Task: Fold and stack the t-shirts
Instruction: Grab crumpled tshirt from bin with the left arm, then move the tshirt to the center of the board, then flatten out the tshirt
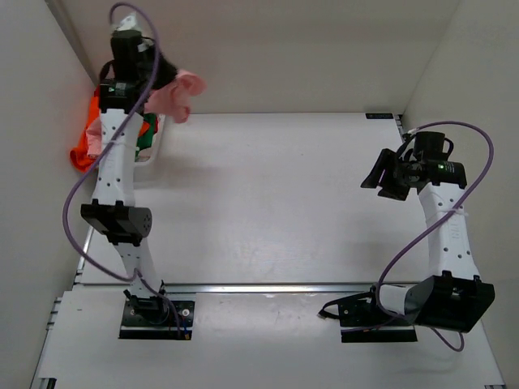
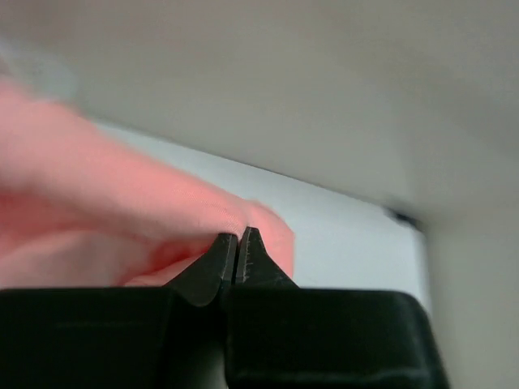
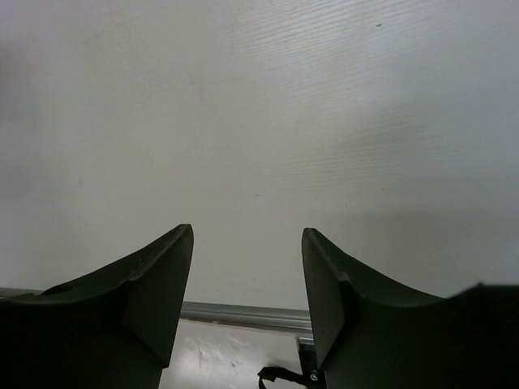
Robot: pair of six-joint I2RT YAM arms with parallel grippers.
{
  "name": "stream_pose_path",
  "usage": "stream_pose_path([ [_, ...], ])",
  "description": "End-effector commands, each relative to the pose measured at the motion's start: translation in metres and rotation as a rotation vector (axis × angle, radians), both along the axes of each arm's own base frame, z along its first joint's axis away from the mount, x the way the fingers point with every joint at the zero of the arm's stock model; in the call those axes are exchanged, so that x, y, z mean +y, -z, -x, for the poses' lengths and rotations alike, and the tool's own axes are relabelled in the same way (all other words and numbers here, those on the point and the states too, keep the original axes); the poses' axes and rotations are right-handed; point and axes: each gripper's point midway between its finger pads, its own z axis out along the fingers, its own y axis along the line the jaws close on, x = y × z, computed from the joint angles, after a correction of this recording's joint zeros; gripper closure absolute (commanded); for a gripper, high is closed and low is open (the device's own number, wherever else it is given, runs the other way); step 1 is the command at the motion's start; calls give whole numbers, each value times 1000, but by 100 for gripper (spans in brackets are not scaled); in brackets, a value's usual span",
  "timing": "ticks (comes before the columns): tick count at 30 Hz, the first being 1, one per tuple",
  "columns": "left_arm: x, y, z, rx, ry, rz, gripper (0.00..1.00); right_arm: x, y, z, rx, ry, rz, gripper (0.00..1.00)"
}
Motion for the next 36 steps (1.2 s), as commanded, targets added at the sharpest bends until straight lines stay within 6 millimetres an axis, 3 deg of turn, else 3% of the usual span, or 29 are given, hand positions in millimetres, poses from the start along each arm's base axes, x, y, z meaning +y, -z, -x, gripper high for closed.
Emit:
stream_pose_path([
  [1, -150, -95, 85, -223, 529, 94, 100, 1, -19, -4, -103, 23, 19, 47],
  [2, -170, -96, 116, -196, 616, 183, 100, 1, -20, -5, -119, 31, 21, 47],
  [3, -183, -104, 129, -224, 699, 237, 100, 0, -21, -7, -127, 32, 30, 47],
  [6, -183, -80, 167, -130, 756, 381, 100, 0, -20, -5, -144, 44, 25, 46],
  [7, -178, -73, 168, -115, 738, 371, 100, 0, -22, -5, -146, 49, 21, 46],
  [10, -143, -26, 167, -8, 624, 283, 67, 2, -22, -1, -148, 32, 30, 47],
  [12, -131, 6, 168, 72, 586, 323, 16, 5, -22, 1, -146, 19, 30, 46],
  [13, -133, 20, 170, 108, 610, 369, 9, 8, -23, 3, -148, 12, 28, 46],
  [14, -140, 24, 174, 128, 641, 392, 9, 9, -20, 3, -143, 9, 29, 46],
  [17, -162, 70, 190, 232, 679, 421, 11, 14, -17, 7, -137, -6, 15, 45],
  [18, -166, 72, 194, 223, 689, 408, 11, 14, -14, 6, -134, -12, 15, 45],
  [19, -167, 87, 201, 263, 689, 427, 4, 16, -14, 8, -135, -18, 4, 44],
  [22, -168, 108, 207, 294, 704, 406, 10, 26, -6, 11, -115, -62, -13, 44],
  [23, -164, 113, 211, 298, 711, 336, 18, 34, -1, 12, -101, -95, -24, 45],
  [25, -162, 137, 230, 403, 721, 179, 22, 49, 9, 15, -74, -153, -31, 46],
  [26, -156, 143, 230, 406, 712, 77, 30, 60, 14, 16, -59, -195, -29, 48],
  [27, -155, 157, 244, 473, 709, 6, 38, 72, 21, 21, -41, -240, -43, 48],
  [28, -155, 165, 259, 509, 739, -69, 58, 76, 28, 21, -11, -244, -53, 48],
  [29, -152, 181, 271, 557, 745, -136, 69, 86, 33, 27, 5, -272, -71, 48],
  [31, -144, 201, 297, 637, 761, -171, 64, 99, 45, 32, 33, -307, -93, 48],
  [33, -141, 226, 328, 746, 771, -103, 40, 104, 51, 39, 52, -319, -113, 49],
  [35, -139, 240, 349, 813, 765, -57, 37, 107, 63, 43, 79, -325, -124, 49],
  [36, -135, 250, 358, 849, 750, -47, 29, 111, 64, 46, 84, -338, -121, 48],
])
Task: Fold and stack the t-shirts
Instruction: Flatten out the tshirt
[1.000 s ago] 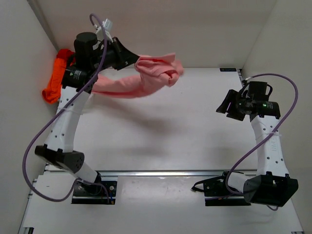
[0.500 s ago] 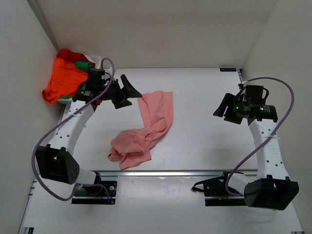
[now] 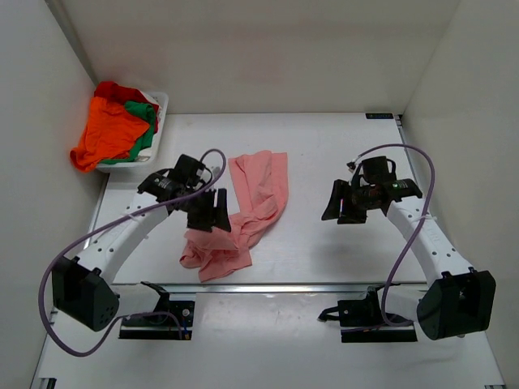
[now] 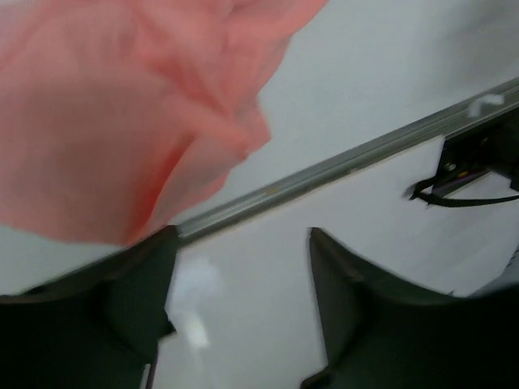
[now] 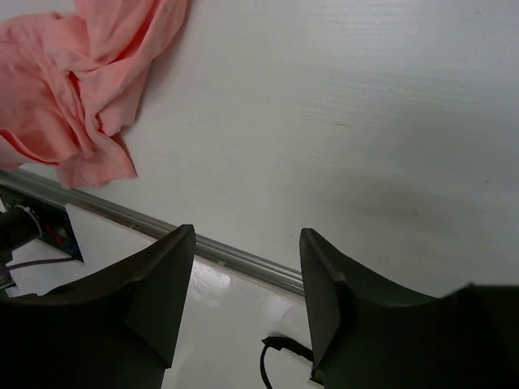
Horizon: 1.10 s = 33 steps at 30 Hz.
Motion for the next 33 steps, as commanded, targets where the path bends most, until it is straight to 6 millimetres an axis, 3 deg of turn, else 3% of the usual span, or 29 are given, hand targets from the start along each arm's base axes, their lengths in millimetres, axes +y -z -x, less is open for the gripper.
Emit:
stream_pose_path([
  [1, 24, 25, 41, 138, -45, -67, 18, 12, -2, -3, -27, -19, -36, 48],
  [5, 37, 31, 44, 175, -130, -78, 1, 16, 6, 2, -1, -23, -41, 49],
  [9, 29, 44, 40, 240, -168, -59, 2, 19, 10, 6, 8, -36, -41, 48],
  [13, 12, 41, 23, 268, -253, 13, 1, 18, 10, 8, 11, -35, -35, 49],
  [20, -7, 58, 21, 393, -359, 57, 1, 12, 9, 6, 8, -32, -37, 48],
  [29, 6, 81, 13, 437, -520, -30, 2, 14, 7, 2, -5, -21, -53, 49],
  [33, 8, 89, 7, 420, -533, -79, 11, 16, 8, 3, 0, -29, -68, 49],
])
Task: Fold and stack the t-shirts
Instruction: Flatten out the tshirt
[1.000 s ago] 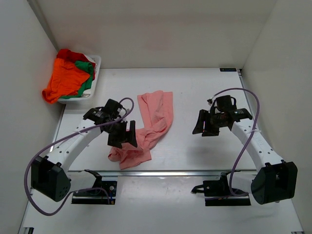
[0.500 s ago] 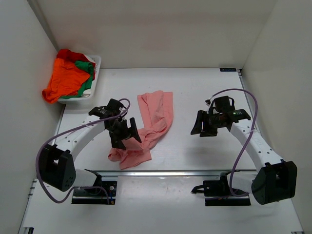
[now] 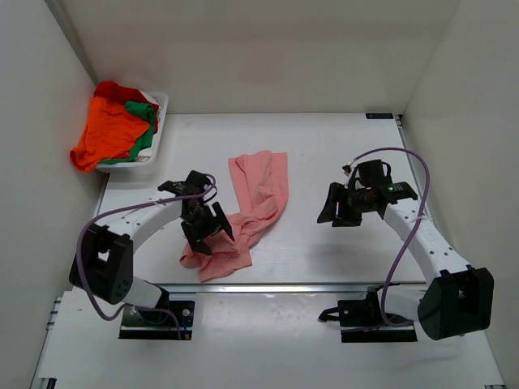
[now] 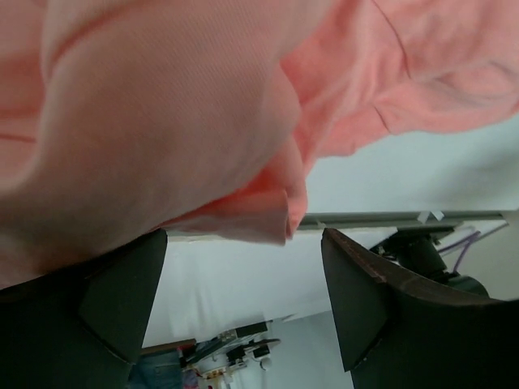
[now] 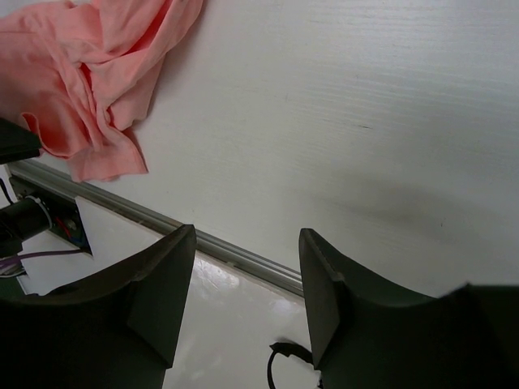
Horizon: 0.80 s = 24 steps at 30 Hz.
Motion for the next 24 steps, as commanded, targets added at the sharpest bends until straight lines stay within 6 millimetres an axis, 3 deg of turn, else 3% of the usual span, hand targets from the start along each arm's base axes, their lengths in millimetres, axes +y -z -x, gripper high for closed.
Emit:
stream_pose_path([
  [1, 1, -1, -18, -49, -32, -41, 13, 0, -5, -5, -35, 4, -21, 49],
  [5, -4, 4, -22, -48, -41, -50, 13, -1, -4, -6, -32, 9, -26, 49],
  [6, -5, 6, -23, -47, -47, -47, 18, -1, -2, -5, -28, 9, -25, 49],
  [7, -6, 4, -26, -55, -51, -33, 28, -1, -1, -5, -27, 10, -29, 49],
  [8, -7, 8, -25, -41, -54, -35, 52, -2, -3, -5, -26, 20, -27, 48],
  [9, -7, 10, -28, -41, -61, -36, 66, -2, -1, -6, -27, 18, -26, 49],
  [11, -8, 9, -30, -44, -52, -37, 79, -3, 1, -5, -22, 15, -25, 49],
  [12, -7, 8, -31, -47, -44, -37, 96, -2, 0, -6, -28, 9, -27, 49],
  [15, -6, -12, -47, -81, -35, -11, 100, -5, -5, -15, -47, 15, -22, 49],
  [17, -14, -64, -87, -213, -28, 26, 100, -4, -10, -24, -60, 7, -18, 50],
  [18, -10, -77, -96, -232, -27, 16, 100, -5, -16, -32, -81, 8, -15, 53],
  [20, -14, -157, -144, -410, -26, 44, 100, -4, -19, -47, -94, -1, -4, 53],
  [21, -7, -175, -148, -422, -38, 41, 100, -2, -25, -56, -122, -10, 3, 53],
  [23, -4, -236, -173, -536, -55, 99, 100, 3, -23, -73, -128, -24, 17, 53],
  [24, 0, -247, -173, -538, -72, 121, 100, 5, -22, -85, -142, -26, 26, 54],
])
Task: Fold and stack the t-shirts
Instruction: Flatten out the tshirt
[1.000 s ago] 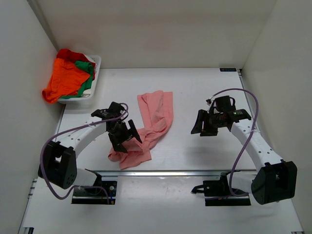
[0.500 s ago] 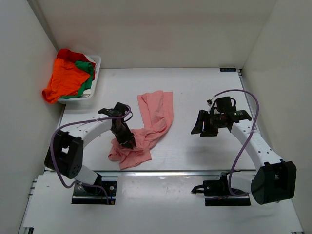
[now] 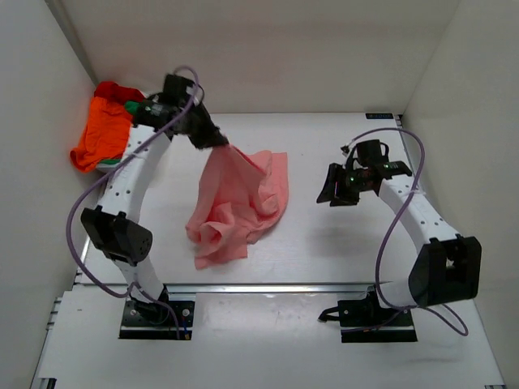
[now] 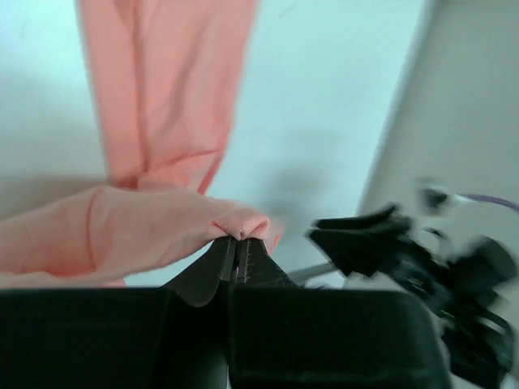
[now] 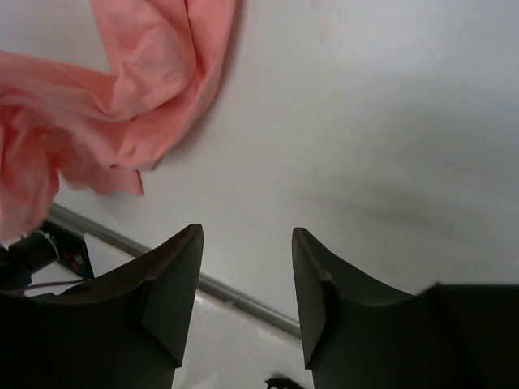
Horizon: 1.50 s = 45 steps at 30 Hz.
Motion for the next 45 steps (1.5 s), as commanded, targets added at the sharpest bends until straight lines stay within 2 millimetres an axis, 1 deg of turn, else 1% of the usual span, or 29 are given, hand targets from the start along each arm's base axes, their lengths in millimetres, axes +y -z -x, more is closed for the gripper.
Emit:
stream_pose_path([
  [1, 27, -60, 17, -50, -12, 47, 100, 7, -14, -47, -132, -14, 24, 55],
  [2, 34, -67, 21, -75, -28, 59, 100, 9, -18, -64, -177, -2, 14, 57],
  [3, 38, -67, 29, -77, -40, 66, 100, 11, -8, -71, -162, 1, 16, 59],
  [5, 53, -69, 32, -119, -88, 82, 100, 18, -14, -98, -213, 3, 8, 62],
  [6, 59, -70, 41, -133, -104, 89, 100, 21, -4, -107, -201, -2, 19, 62],
  [7, 66, -78, 37, -179, -128, 93, 100, 23, -11, -119, -232, -5, 28, 62],
  [9, 78, -93, 42, -265, -156, 73, 100, 35, 1, -145, -242, -37, 54, 59],
  [10, 82, -99, 43, -291, -166, 62, 100, 42, -7, -156, -271, -48, 53, 59],
  [11, 81, -104, 46, -311, -163, 57, 100, 49, -4, -169, -266, -52, 48, 59],
  [13, 79, -100, 51, -291, -135, 60, 100, 61, 11, -190, -247, -65, 31, 58],
  [14, 76, -97, 57, -276, -123, 62, 100, 64, 3, -204, -271, -66, 37, 58],
  [15, 75, -93, 58, -263, -122, 65, 100, 67, 24, -210, -228, -69, 54, 58],
  [16, 71, -91, 63, -268, -107, 66, 100, 70, 27, -224, -224, -67, 59, 57],
  [17, 71, -89, 65, -265, -108, 69, 100, 72, 12, -238, -248, -65, 53, 57],
  [18, 72, -87, 69, -266, -118, 78, 100, 74, 16, -256, -256, -57, 56, 57],
  [19, 72, -82, 74, -259, -111, 79, 100, 74, 45, -257, -185, -64, 68, 57],
  [20, 75, -76, 75, -244, -119, 81, 100, 78, 55, -265, -162, -63, 70, 56],
  [21, 74, -77, 79, -243, -119, 86, 100, 76, 46, -276, -192, -58, 70, 55],
  [22, 77, -74, 79, -236, -121, 76, 100, 78, 64, -276, -157, -65, 83, 55],
  [25, 82, -75, 83, -234, -121, 55, 100, 78, 80, -282, -148, -51, 123, 50],
  [32, 81, -71, 77, -239, -128, 67, 100, 78, 120, -248, -48, -121, 225, 46],
  [35, 78, -68, 76, -244, -123, 82, 100, 94, 122, -246, -60, -158, 212, 45],
  [36, 78, -68, 75, -241, -123, 81, 100, 96, 131, -247, -50, -162, 212, 45],
  [37, 77, -70, 76, -250, -114, 81, 100, 102, 127, -250, -64, -169, 199, 44],
  [40, 86, -70, 78, -253, -120, 44, 100, 119, 141, -248, -67, -224, 178, 46],
  [41, 88, -71, 77, -256, -123, 37, 100, 125, 134, -250, -86, -228, 176, 52],
  [42, 92, -71, 78, -259, -124, 26, 100, 128, 135, -250, -92, -237, 181, 72],
  [44, 94, -79, 78, -285, -128, 7, 100, 122, 134, -254, -86, -209, 193, 100],
  [45, 96, -80, 77, -286, -130, -1, 100, 122, 129, -257, -95, -195, 198, 100],
])
